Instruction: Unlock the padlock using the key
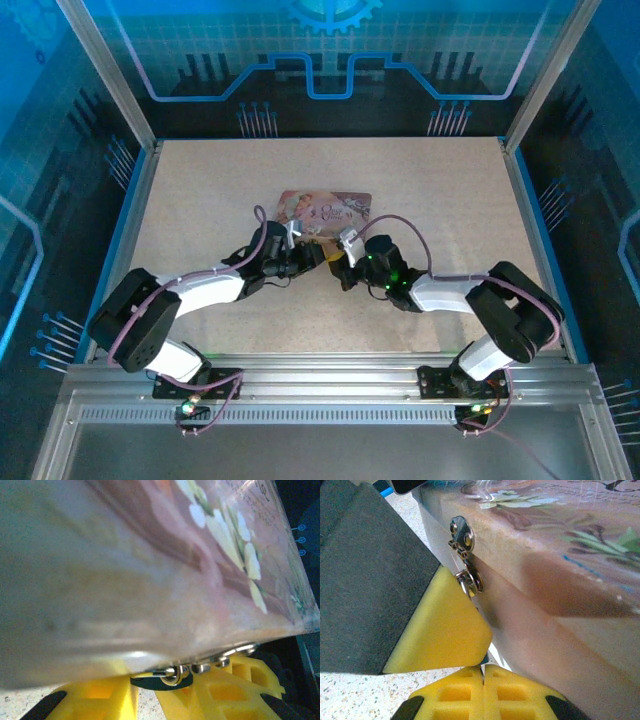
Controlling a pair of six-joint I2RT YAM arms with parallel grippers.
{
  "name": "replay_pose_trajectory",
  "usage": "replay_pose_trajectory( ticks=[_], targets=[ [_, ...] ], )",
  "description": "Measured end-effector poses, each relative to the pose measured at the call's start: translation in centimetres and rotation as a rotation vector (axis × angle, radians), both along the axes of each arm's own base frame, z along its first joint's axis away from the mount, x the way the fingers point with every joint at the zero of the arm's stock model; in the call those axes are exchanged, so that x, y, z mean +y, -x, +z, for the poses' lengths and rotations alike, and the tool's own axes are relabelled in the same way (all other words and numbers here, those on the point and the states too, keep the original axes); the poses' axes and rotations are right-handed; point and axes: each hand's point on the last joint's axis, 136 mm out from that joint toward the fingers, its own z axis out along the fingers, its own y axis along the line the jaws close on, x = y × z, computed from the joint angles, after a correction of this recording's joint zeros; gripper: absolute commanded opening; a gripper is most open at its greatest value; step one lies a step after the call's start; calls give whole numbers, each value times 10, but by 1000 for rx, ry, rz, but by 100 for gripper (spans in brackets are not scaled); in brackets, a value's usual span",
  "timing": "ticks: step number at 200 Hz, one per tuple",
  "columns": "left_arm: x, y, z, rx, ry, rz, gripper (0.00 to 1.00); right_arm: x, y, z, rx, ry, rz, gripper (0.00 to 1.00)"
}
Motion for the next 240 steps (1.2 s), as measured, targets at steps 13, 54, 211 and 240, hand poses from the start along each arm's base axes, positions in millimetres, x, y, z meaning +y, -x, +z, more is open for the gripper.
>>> replay_pose_trajectory(
  ticks=[13, 54, 211, 240],
  targets=[
    [-1, -1, -4, 6, -3, 0, 27, 0, 0, -4, 6, 5, -4, 1],
    [-3, -3, -20, 32, -11, 2, 27, -3, -1, -20, 40, 28, -18, 1],
    [-6, 5, -38, 43, -1, -15, 56, -3, 7, -47, 81, -5, -14, 1],
    [0, 13, -32, 51, 21, -11, 62, -5, 10, -51, 91, -5, -16, 1]
  ],
)
